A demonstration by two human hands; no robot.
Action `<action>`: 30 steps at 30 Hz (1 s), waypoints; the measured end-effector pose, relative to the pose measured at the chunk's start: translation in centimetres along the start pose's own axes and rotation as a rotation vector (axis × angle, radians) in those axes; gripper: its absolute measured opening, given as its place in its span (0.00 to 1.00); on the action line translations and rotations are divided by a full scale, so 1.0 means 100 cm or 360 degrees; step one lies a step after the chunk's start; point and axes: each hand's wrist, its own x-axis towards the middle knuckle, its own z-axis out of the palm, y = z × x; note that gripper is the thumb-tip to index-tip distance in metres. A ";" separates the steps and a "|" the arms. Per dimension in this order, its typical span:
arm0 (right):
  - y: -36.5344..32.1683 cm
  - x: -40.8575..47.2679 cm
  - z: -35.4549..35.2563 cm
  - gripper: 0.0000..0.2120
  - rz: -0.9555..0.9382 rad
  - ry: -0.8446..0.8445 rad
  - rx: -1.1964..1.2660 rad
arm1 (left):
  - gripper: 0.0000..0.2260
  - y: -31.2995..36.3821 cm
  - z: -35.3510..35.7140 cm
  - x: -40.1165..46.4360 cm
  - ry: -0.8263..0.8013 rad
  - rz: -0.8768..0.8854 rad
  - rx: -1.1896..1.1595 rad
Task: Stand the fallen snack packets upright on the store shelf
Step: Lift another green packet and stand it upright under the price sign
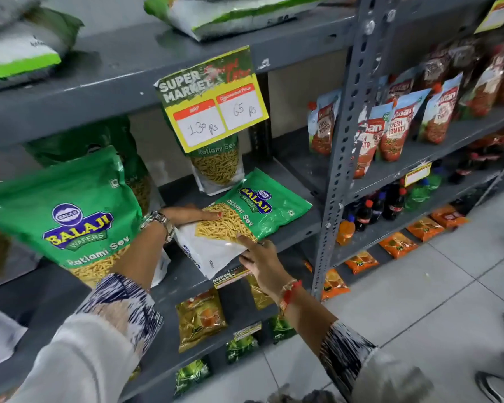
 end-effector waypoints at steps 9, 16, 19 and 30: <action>0.000 -0.012 -0.044 0.22 -0.0265 -0.0205 -0.0161 | 0.17 -0.004 0.072 -0.045 0.0332 0.0022 -0.0582; -0.025 -0.028 -0.067 0.34 -0.0564 -0.0336 -0.0409 | 0.24 0.001 0.127 -0.074 0.0665 0.0423 -0.1133; -0.041 -0.040 -0.070 0.25 -0.0739 -0.0470 -0.0471 | 0.34 0.004 0.130 -0.081 0.0822 0.0497 -0.1360; -0.056 -0.005 -0.053 0.17 -0.0916 -0.0468 -0.0685 | 0.17 0.012 0.124 -0.061 0.1001 0.0581 -0.1465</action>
